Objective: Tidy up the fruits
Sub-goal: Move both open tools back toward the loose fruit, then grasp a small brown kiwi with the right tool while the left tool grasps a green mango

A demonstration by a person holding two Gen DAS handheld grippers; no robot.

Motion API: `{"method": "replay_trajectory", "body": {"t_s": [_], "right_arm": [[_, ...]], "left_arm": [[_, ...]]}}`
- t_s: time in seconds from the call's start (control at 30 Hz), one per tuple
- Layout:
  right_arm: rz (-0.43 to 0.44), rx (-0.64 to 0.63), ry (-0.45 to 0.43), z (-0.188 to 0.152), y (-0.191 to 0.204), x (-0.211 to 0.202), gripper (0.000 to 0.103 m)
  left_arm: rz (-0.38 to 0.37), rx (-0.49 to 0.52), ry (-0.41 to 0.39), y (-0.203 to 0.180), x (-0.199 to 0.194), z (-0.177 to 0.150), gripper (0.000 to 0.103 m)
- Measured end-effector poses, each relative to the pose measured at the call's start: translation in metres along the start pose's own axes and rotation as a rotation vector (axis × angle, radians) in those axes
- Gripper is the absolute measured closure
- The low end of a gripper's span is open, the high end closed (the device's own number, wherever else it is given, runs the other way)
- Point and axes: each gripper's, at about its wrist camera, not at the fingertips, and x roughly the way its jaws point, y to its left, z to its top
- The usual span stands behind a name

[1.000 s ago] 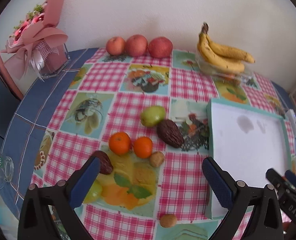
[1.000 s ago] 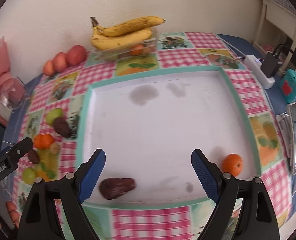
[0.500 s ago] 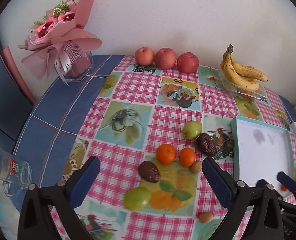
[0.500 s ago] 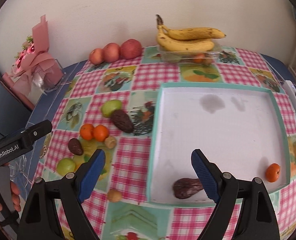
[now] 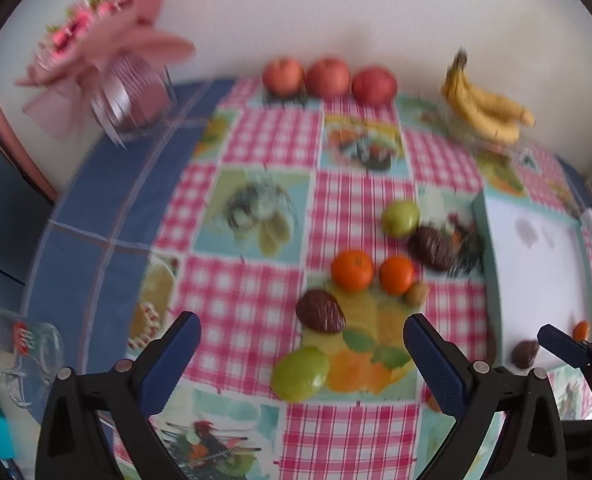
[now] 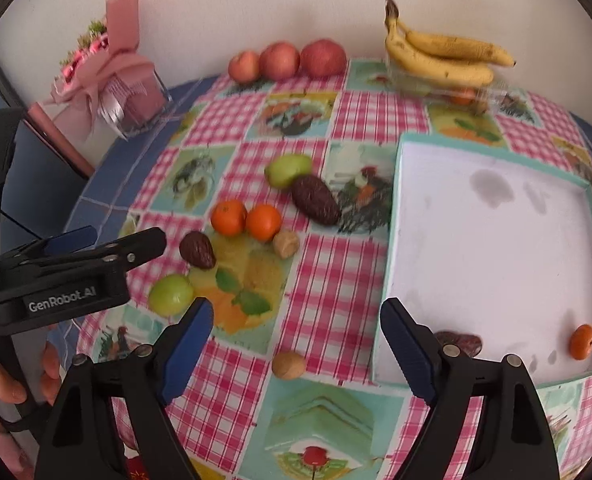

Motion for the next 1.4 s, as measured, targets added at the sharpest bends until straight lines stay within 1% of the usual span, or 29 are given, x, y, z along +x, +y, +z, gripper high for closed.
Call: {"method": "replay_trajectory", "body": {"t_s": [0.03,0.07,0.13,0.23,0.3,0.4,0.47,0.53,0.63,0.67,0.73,0.77,0.8,0.83,0.87,0.97,1.07,1.2,1.4], "right_arm": [[-0.003,-0.005,0.025,-0.002,0.001,0.006,0.029],[-0.008,-0.008,0.051,-0.003,0.002,0.012,0.04],[-0.023,-0.013,0.091,-0.006,0.003,0.022,0.042],[-0.028,-0.021,0.138,-0.012,0.005,0.034,0.043],[-0.032,-0.029,0.163,-0.016,0.007,0.041,0.051],[-0.037,-0.039,0.194,-0.021,0.009,0.05,0.054],[-0.042,-0.045,0.21,-0.024,0.01,0.054,0.059],[-0.044,-0.051,0.222,-0.026,0.011,0.057,0.062],[-0.057,-0.056,0.238,-0.029,0.012,0.059,0.064],[-0.063,-0.058,0.246,-0.029,0.012,0.06,0.067],[-0.062,-0.061,0.254,-0.03,0.013,0.062,0.07],[-0.063,-0.065,0.256,-0.029,0.014,0.063,0.074],[-0.064,-0.07,0.257,-0.03,0.015,0.063,0.075],[-0.065,-0.074,0.255,-0.03,0.016,0.063,0.075],[-0.065,-0.077,0.253,-0.029,0.016,0.063,0.075],[-0.06,-0.086,0.239,-0.029,0.018,0.062,0.075],[-0.056,-0.089,0.208,-0.025,0.02,0.053,0.075],[-0.051,-0.074,0.16,-0.017,0.017,0.039,0.075],[-0.071,-0.05,0.085,-0.005,0.011,0.017,0.075]], "left_arm": [[-0.002,0.001,0.021,-0.002,0.007,-0.002,0.001],[-0.007,0.006,0.049,-0.003,0.015,-0.004,0.001],[-0.012,0.012,0.099,-0.007,0.031,-0.01,0.003],[-0.02,0.007,0.144,-0.007,0.045,-0.016,0.008],[-0.02,0.0,0.172,-0.006,0.053,-0.02,0.011],[-0.014,-0.012,0.191,-0.003,0.059,-0.024,0.014],[-0.014,-0.019,0.197,-0.002,0.061,-0.025,0.017],[-0.015,-0.024,0.207,-0.001,0.064,-0.026,0.021],[-0.014,-0.032,0.218,0.002,0.069,-0.028,0.023],[-0.014,-0.033,0.221,0.003,0.07,-0.028,0.024],[-0.011,-0.039,0.228,0.004,0.072,-0.03,0.036],[-0.009,-0.043,0.229,0.005,0.073,-0.03,0.038],[-0.009,-0.046,0.23,0.006,0.073,-0.031,0.044],[-0.011,-0.046,0.23,0.006,0.074,-0.032,0.052],[-0.009,-0.044,0.227,0.007,0.074,-0.033,0.053],[-0.006,-0.041,0.221,0.008,0.074,-0.032,0.053],[-0.011,-0.048,0.203,0.007,0.068,-0.028,0.053],[-0.015,-0.051,0.161,0.007,0.054,-0.022,0.053],[-0.028,-0.061,0.076,0.007,0.028,-0.014,0.053]]}}
